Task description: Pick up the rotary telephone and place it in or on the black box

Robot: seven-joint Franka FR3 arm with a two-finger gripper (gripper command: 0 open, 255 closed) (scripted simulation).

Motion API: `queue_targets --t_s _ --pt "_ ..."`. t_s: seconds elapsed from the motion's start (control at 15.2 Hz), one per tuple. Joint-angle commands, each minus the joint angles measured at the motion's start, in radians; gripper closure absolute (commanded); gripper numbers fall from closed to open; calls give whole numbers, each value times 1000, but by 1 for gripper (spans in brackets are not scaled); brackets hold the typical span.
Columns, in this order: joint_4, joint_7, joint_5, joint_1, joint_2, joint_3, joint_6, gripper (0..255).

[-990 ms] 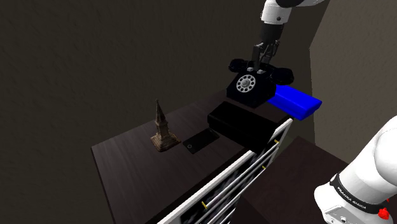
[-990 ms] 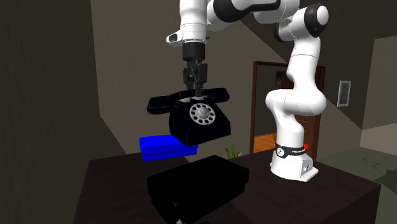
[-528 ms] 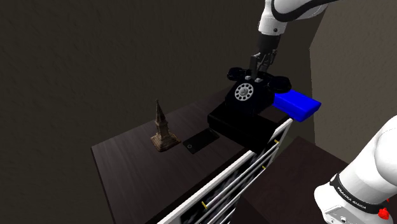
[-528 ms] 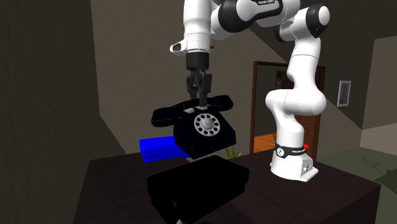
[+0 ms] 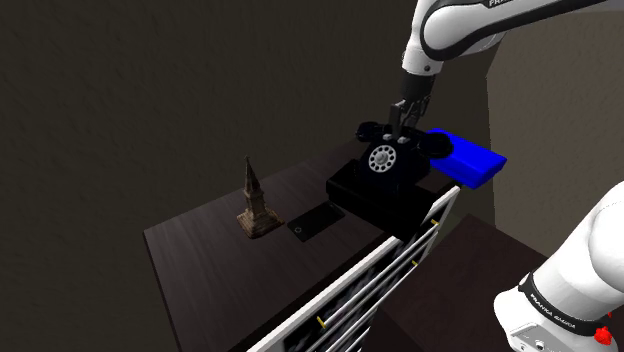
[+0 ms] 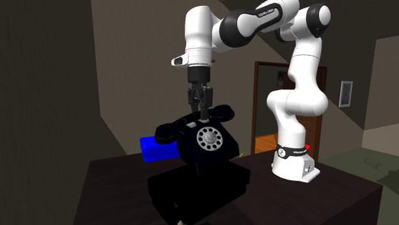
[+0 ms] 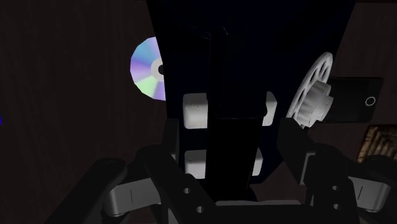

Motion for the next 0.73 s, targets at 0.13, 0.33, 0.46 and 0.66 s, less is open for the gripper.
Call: queue_targets --t_s 0.13,0.33,0.46,0.66 --pt "-37 -2 1 0 17 -2 59 255" --pt "-64 -4 2 0 32 -3 101 255" --pt "-81 -5 3 1 44 -4 130 255" --pt "-92 -6 4 2 52 -6 149 255"
